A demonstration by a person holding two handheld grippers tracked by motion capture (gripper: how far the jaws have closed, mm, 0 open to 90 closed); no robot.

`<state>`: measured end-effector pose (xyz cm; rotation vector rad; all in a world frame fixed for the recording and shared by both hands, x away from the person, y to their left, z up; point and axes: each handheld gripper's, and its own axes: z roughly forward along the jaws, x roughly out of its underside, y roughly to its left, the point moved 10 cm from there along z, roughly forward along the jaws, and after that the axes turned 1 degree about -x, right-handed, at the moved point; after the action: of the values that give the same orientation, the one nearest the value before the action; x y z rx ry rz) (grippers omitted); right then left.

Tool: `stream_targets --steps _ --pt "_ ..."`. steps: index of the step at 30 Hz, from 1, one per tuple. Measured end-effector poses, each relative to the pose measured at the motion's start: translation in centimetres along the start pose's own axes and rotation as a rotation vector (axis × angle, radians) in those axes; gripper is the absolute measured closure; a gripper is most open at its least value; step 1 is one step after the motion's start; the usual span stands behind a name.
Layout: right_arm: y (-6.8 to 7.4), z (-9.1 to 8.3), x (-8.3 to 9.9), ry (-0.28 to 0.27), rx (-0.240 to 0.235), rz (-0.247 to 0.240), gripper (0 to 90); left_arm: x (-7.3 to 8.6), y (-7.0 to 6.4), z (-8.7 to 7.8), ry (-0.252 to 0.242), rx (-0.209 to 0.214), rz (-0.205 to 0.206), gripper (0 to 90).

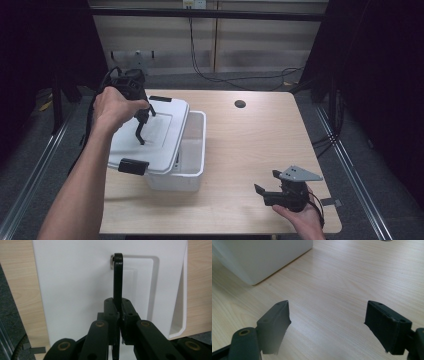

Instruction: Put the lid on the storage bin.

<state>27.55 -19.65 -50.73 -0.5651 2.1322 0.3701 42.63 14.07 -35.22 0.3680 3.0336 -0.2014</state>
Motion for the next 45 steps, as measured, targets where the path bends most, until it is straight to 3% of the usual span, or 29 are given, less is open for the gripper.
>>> stream_targets --steps 5,11,17,22,29,37,39,41,45 --pt "0.0 0.0 0.0 0.003 -0.001 0.001 19.1 0.0 -1.2 0.7 0.015 0.029 0.039 85.1" --pt "0.0 0.0 0.0 0.002 0.0 -0.001 19.1 -0.2 -2.0 1.0 0.016 0.053 0.039 85.1" --pt "0.1 0.0 0.0 0.005 -0.003 0.0 19.1 -0.4 -2.5 1.1 0.003 0.07 -0.002 85.1" --pt "0.1 0.0 0.0 0.003 -0.004 0.003 19.1 -0.5 -3.2 1.4 0.009 0.082 -0.003 85.1" --pt "0.1 0.0 0.0 0.001 -0.006 0.001 19.1 -1.0 -4.0 1.7 -0.022 0.086 -0.066 85.1" --pt "0.1 0.0 0.0 0.0 -0.009 0.002 19.2 -1.2 -4.2 2.3 -0.015 0.093 -0.102 85.0" --pt "0.1 0.0 0.0 0.001 -0.009 0.0 19.2 -1.2 -4.1 2.3 -0.012 0.094 -0.127 85.0" --pt "0.1 0.0 0.1 0.004 -0.01 0.003 19.2 -1.1 -4.3 2.4 -0.008 0.117 -0.133 85.0" --pt "0.1 0.0 0.1 0.004 -0.007 0.003 19.2 -1.2 -4.7 3.0 -0.002 0.122 -0.134 84.9"
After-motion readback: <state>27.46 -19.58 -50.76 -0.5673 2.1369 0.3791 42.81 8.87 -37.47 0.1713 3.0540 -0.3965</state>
